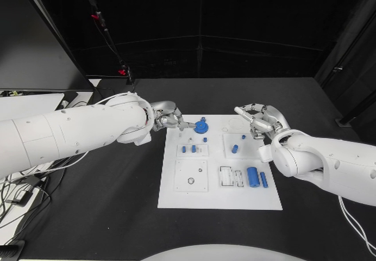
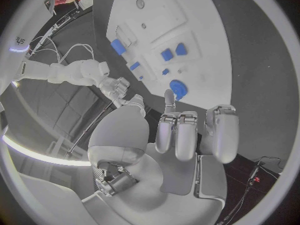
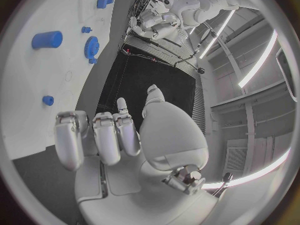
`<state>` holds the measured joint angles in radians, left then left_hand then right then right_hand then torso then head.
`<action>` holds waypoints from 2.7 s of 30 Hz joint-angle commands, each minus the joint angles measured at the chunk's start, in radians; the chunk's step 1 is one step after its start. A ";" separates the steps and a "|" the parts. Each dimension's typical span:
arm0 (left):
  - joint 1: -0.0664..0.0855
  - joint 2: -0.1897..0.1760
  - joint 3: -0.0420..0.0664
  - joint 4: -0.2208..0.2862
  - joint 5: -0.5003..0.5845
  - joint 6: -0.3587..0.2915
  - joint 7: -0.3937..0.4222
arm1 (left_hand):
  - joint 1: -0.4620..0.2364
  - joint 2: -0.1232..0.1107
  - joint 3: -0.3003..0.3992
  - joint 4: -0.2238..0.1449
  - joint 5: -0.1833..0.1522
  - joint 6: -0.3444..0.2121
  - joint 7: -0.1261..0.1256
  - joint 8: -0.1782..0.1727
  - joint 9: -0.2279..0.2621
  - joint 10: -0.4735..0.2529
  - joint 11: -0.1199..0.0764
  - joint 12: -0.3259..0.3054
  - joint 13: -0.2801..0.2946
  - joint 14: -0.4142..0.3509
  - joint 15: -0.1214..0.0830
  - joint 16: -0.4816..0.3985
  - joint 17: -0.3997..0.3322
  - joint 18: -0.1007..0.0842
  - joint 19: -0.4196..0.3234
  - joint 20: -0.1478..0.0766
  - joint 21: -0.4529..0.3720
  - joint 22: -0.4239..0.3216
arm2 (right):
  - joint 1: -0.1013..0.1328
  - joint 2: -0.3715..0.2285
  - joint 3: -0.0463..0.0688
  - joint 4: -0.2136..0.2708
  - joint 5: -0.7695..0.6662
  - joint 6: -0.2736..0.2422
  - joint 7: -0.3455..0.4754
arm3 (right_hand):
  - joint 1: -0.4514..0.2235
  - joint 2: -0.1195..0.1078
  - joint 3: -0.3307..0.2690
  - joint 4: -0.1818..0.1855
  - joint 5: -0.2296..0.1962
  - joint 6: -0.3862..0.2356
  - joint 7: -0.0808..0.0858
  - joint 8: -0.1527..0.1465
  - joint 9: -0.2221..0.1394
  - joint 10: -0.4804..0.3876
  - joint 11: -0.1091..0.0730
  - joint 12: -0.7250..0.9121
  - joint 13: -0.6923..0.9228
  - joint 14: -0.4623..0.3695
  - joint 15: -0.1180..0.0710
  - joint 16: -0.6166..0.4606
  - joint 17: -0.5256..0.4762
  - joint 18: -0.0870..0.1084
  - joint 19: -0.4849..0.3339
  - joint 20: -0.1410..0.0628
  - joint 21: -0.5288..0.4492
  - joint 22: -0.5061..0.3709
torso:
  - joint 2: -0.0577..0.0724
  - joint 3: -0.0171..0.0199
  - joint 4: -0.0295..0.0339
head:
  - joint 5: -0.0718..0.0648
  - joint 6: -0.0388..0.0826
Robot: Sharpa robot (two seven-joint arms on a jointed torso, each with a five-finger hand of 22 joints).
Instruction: Assemble the parts on the task board
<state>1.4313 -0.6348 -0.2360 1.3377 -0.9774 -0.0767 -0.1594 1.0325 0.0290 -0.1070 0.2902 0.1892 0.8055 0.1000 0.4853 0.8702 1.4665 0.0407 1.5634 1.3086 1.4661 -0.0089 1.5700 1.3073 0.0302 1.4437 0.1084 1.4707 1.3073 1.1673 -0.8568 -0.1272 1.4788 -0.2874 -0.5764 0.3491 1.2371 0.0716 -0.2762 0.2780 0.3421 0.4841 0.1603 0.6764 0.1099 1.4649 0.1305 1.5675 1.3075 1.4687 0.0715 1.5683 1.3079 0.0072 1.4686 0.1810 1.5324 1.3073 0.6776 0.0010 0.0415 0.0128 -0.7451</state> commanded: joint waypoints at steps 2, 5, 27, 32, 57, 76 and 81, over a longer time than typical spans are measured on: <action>0.004 -0.011 0.000 0.008 0.165 -0.221 0.311 | 0.051 0.014 -0.026 -0.001 0.016 -0.041 0.020 -0.028 -0.064 -0.300 0.021 -0.167 -0.002 0.105 0.021 0.001 0.263 0.009 -0.010 0.014 -0.009 0.211 | 0.002 -0.001 0.000 0.003 0.001 0.003 0.007 | 0.002 0.008 0.000 0.006 0.006 0.008 0.054 0.000 -0.001 0.106 0.008 0.003 0.263 0.102 0.007 0.002 0.263 0.010 0.053 0.007 -0.006 0.239 | 0.002 -0.0007 -0.0010 | 0.001 0.003; -0.001 -0.012 -0.001 0.002 0.201 -0.248 0.398 | 0.106 0.020 -0.047 -0.002 0.027 -0.094 0.044 -0.057 -0.134 -0.746 0.046 -0.520 -0.374 0.105 0.042 0.001 0.263 0.011 -0.020 0.030 -0.016 0.208 | 0.002 -0.003 0.000 0.004 0.001 0.004 0.008 | 0.002 0.008 0.000 0.006 0.006 0.008 0.054 0.000 -0.001 0.106 0.008 0.003 0.263 0.102 0.007 0.002 0.263 0.010 0.053 0.007 -0.006 0.239 | 0.002 -0.0013 -0.0002 | 0.000 0.003; -0.119 0.116 -0.001 -0.177 -0.422 -0.347 0.596 | 0.456 -0.124 0.166 0.003 0.067 -0.104 0.086 -0.230 -0.562 -0.849 0.099 -1.060 -1.052 0.072 0.079 -0.008 0.198 -0.022 0.098 0.070 0.079 0.253 | 0.002 -0.008 0.000 0.006 0.001 0.005 0.018 | 0.002 0.009 0.000 0.006 0.007 0.009 0.054 0.000 -0.003 0.106 0.009 0.003 0.263 0.102 0.008 0.002 0.263 0.010 0.053 0.008 -0.007 0.238 | 0.002 -0.0013 -0.0020 | -0.008 0.013; -0.141 0.162 -0.001 -0.242 -0.518 -0.362 0.590 | 0.552 -0.105 0.236 -0.015 0.037 -0.052 0.082 -0.264 -0.626 -0.775 0.098 -1.078 -1.120 0.088 0.079 -0.004 0.227 -0.030 0.126 0.069 0.099 0.263 | 0.002 -0.006 0.000 0.007 0.001 0.006 0.018 | 0.002 0.009 0.000 0.006 0.006 0.009 0.055 0.000 -0.003 0.106 0.009 0.003 0.263 0.102 0.008 0.002 0.263 0.010 0.053 0.008 -0.006 0.239 | 0.003 -0.0016 -0.0040 | -0.009 0.017; -0.163 0.277 0.000 -0.392 -0.737 -0.347 0.552 | 0.630 -0.127 0.347 -0.004 -0.104 0.051 0.065 -0.336 -0.732 -0.679 0.077 -1.180 -1.246 0.105 0.056 0.001 0.263 -0.030 0.127 0.053 0.100 0.263 | 0.002 -0.003 0.001 0.008 0.001 0.004 0.014 | 0.002 0.009 0.000 0.006 0.006 0.009 0.055 0.000 -0.003 0.106 0.009 0.003 0.263 0.102 0.008 0.002 0.263 0.010 0.053 0.008 -0.006 0.239 | 0.001 -0.0010 -0.0005 | -0.022 0.012; -0.172 0.313 0.000 -0.437 -0.818 -0.315 0.545 | 0.613 -0.122 0.347 -0.002 -0.131 0.070 0.042 -0.348 -0.749 -0.665 0.053 -1.196 -1.246 0.105 0.027 0.001 0.263 -0.030 0.127 0.036 0.100 0.263 | 0.002 -0.002 0.001 0.010 0.001 0.004 0.014 | 0.002 0.009 -0.001 0.006 0.006 0.009 0.055 0.000 -0.004 0.106 0.009 0.003 0.263 0.102 0.008 0.002 0.263 0.010 0.054 0.008 -0.006 0.239 | 0.001 -0.0010 -0.0014 | -0.026 0.007; -0.174 0.321 0.000 -0.444 -0.824 -0.321 0.541 | 0.619 -0.115 0.355 -0.004 -0.131 0.074 0.041 -0.350 -0.752 -0.663 0.052 -1.200 -1.247 0.105 0.026 0.001 0.263 -0.030 0.127 0.033 0.100 0.263 | 0.002 -0.002 0.001 0.010 0.001 0.005 0.013 | 0.002 0.009 -0.001 0.006 0.006 0.009 0.055 0.000 -0.004 0.106 0.009 0.003 0.263 0.102 0.008 0.002 0.263 0.010 0.054 0.008 -0.006 0.239 | 0.001 -0.0009 -0.0006 | -0.028 0.007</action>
<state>1.2557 -0.3163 -0.2372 0.8957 -1.7752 -0.3983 0.3914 1.6527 -0.0947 0.2442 0.2861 0.0615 0.8741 0.1401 0.1384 0.1196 0.8019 0.1012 0.3686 0.0635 1.4661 0.0262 1.5658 1.3077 0.0147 1.4664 0.1480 1.5677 1.3076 1.1674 -0.8597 -0.1271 1.4858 -0.2873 -0.5759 0.3552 1.2371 0.0716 -0.2762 0.2780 0.3421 0.4876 0.1568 0.6764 0.1064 1.4649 0.1305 1.5675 1.3075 1.4687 0.0715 1.5683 1.3073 0.0073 1.4686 0.1810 1.5324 1.3073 0.6786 0.0001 0.0405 -0.0139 -0.7382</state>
